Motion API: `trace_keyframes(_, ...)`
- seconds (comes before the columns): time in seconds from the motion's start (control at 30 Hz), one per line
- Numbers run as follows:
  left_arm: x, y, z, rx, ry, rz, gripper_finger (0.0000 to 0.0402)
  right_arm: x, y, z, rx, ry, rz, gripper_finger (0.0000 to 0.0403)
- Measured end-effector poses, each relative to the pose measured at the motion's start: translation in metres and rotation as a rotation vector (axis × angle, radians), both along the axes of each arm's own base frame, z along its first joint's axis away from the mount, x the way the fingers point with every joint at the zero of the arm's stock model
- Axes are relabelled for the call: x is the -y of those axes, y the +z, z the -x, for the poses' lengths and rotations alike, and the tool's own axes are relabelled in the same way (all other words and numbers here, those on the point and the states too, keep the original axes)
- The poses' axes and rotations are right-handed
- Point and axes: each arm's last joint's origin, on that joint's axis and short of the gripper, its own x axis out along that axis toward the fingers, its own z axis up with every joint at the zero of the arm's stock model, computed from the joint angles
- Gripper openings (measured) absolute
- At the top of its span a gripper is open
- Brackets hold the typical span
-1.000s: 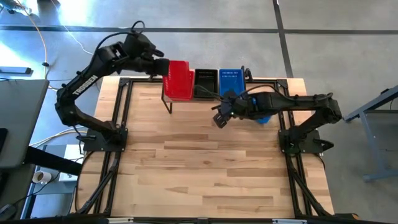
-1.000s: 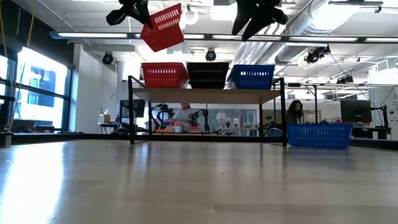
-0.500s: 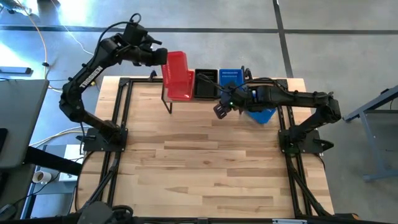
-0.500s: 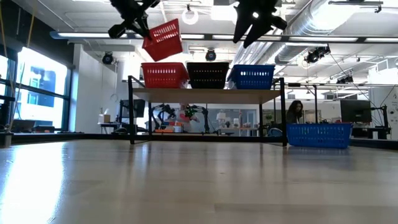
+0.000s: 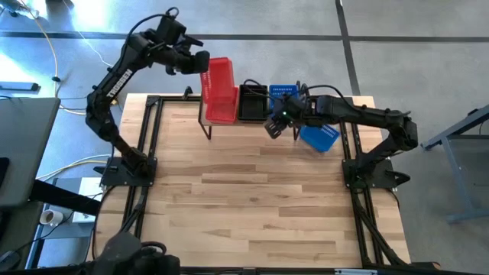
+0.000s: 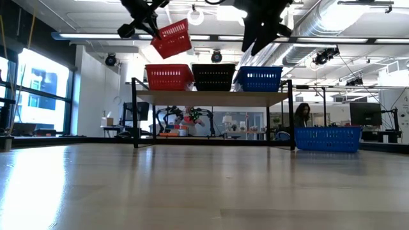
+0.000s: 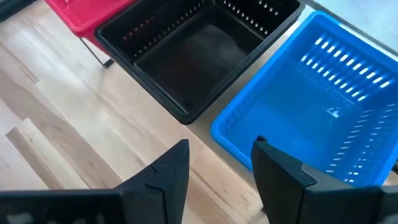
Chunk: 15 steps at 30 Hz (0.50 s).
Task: Stack baskets on shelf by color
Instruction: Stack the red bin on top of the red bins on the shelf
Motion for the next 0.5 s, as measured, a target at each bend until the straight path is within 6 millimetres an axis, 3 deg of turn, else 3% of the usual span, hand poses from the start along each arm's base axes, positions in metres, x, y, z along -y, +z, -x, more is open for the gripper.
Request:
trace_keyframes(0.23,-0.010,-0.013,-0.005,-0.111,0.010,0.110,0.0000,0.008,0.000,0.002,-0.014,0.007,0.004,0.0158)
trace_keyframes(0.5,-0.015,-0.025,-0.016,-0.120,-0.030,0.182,0.0000,0.008,-0.001,0.003,-0.045,0.027,0.010,0.0158)
